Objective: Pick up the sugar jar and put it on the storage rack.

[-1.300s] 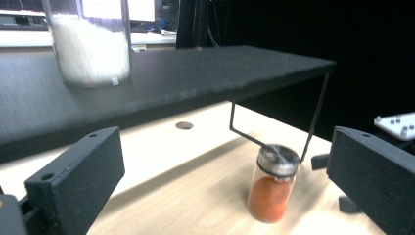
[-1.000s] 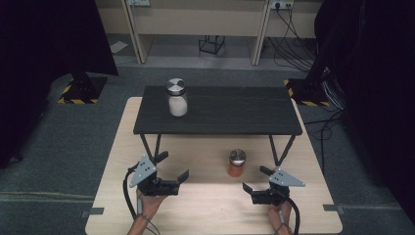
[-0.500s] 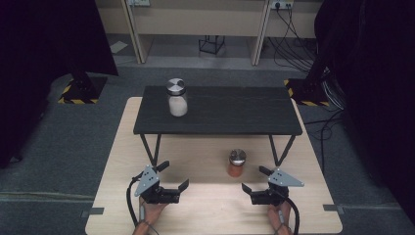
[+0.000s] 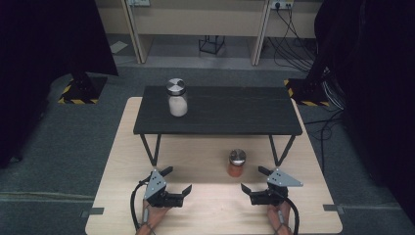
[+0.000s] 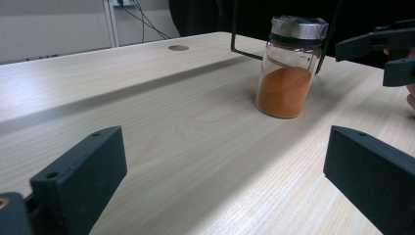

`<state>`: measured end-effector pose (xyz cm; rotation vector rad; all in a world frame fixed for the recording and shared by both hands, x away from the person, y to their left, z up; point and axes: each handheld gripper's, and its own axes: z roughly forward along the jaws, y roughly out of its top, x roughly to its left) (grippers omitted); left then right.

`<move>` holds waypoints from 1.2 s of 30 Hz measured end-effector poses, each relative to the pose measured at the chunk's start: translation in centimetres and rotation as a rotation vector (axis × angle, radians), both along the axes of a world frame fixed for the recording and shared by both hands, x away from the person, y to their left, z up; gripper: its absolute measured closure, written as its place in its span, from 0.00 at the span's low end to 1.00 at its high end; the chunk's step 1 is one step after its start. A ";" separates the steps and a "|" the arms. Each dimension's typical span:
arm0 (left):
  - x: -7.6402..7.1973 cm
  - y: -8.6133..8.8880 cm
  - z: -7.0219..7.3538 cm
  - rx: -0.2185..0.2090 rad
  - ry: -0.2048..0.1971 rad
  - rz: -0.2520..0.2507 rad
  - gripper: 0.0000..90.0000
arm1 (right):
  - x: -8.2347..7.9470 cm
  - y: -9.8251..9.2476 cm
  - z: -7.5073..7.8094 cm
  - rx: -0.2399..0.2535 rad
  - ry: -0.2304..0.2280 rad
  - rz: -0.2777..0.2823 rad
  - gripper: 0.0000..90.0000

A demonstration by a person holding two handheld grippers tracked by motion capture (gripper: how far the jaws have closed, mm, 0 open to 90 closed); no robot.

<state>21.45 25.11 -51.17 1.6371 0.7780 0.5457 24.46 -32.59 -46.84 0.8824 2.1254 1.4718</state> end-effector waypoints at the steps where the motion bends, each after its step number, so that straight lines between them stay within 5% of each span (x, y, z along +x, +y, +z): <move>1: 0.0 0.0 0.0 -0.002 -0.002 -0.001 0.02 | 0.0 0.0 0.0 0.000 0.000 -0.001 0.03; 36: -0.4 -0.6 -0.1 0.016 -0.019 0.000 0.01 | 0.0 -0.3 -0.1 0.017 0.011 -0.017 0.03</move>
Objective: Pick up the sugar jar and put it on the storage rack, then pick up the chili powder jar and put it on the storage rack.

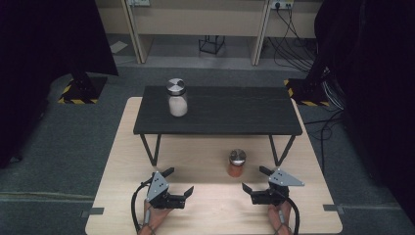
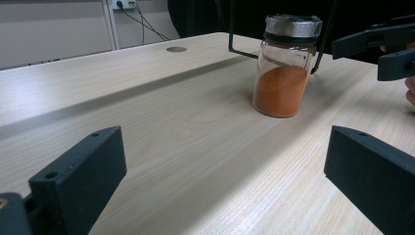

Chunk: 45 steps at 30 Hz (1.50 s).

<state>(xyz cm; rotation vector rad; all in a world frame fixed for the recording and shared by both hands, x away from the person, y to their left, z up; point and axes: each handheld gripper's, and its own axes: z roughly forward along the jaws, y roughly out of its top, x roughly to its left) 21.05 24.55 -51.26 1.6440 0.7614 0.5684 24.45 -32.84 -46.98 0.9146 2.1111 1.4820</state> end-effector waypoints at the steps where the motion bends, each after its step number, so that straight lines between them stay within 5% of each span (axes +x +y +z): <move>1: 0.0 0.0 0.0 0.003 -0.001 -0.002 0.01 | 0.0 0.0 0.0 0.000 0.001 -0.001 0.03; 45: 0.1 -0.1 0.0 0.007 0.002 -0.001 0.02 | 0.1 -0.1 0.0 0.004 0.000 0.005 0.03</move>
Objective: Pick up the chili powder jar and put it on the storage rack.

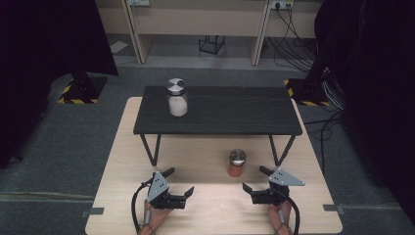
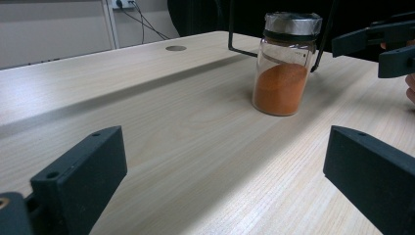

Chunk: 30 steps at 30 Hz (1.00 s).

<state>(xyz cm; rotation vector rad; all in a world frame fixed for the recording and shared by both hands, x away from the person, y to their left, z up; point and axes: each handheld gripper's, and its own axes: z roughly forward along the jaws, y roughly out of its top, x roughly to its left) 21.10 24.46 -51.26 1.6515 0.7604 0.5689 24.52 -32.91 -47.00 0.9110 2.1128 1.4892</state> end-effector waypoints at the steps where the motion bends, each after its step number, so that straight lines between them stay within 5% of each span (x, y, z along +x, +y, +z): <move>1: 0.0 0.0 0.0 0.000 0.000 0.000 0.02 | 0.0 0.0 0.0 0.001 0.000 0.000 0.03; 14: 0.1 0.1 -0.1 -0.008 0.001 -0.003 0.02 | 0.1 -0.2 -0.7 0.065 0.000 -0.022 0.04; 23: 0.1 0.0 -0.1 -0.007 0.001 -0.003 0.02 | -0.3 0.6 -2.0 0.114 -0.063 -0.062 0.04; 30: 0.1 0.0 0.0 -0.006 0.003 0.000 0.02 | 0.2 0.7 -1.1 0.110 -0.049 -0.081 0.04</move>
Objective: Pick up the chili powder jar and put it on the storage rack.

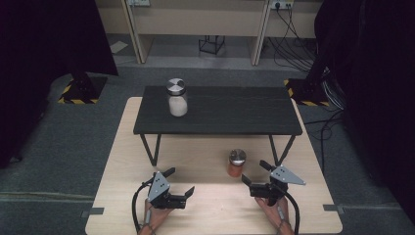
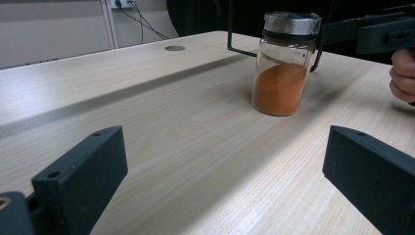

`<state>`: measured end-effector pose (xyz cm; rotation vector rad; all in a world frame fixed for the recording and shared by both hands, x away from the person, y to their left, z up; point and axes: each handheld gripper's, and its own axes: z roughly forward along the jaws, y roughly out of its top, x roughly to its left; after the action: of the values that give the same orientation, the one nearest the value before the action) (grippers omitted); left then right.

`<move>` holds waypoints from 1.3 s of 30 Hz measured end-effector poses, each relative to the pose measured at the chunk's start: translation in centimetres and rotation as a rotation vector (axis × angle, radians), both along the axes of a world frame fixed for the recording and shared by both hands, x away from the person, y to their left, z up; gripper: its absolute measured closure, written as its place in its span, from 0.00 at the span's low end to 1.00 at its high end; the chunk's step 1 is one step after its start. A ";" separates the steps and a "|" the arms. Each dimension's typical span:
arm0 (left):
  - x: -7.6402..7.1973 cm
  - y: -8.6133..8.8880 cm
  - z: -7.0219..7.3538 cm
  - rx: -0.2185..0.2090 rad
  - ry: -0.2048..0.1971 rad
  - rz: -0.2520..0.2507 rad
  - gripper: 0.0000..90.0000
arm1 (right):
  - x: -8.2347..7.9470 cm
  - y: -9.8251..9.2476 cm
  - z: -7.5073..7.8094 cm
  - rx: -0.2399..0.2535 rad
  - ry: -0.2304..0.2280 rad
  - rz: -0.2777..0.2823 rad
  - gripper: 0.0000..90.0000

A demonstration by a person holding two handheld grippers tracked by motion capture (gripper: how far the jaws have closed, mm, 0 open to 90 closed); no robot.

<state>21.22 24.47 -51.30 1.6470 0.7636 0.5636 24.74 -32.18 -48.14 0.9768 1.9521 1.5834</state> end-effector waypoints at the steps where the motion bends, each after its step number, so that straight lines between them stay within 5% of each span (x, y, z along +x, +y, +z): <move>1: 0.0 0.0 0.0 -0.001 0.001 0.000 0.02 | 0.2 -0.1 0.2 0.000 0.006 0.008 0.04; 9: -0.2 -0.1 0.0 0.003 0.000 0.006 0.02 | 1.5 0.7 1.5 -0.052 0.001 0.058 0.07; 18: -0.1 -0.1 0.0 0.006 0.000 0.003 0.02 | 2.8 3.7 2.4 -0.143 0.000 0.050 0.16; 39: -0.2 -0.1 0.1 0.010 0.000 0.004 0.03 | 3.6 6.7 2.9 -0.237 0.048 -0.009 0.34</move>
<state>21.05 24.34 -51.24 1.6554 0.7651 0.5709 28.35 -25.52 -45.20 0.9317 2.1059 1.2974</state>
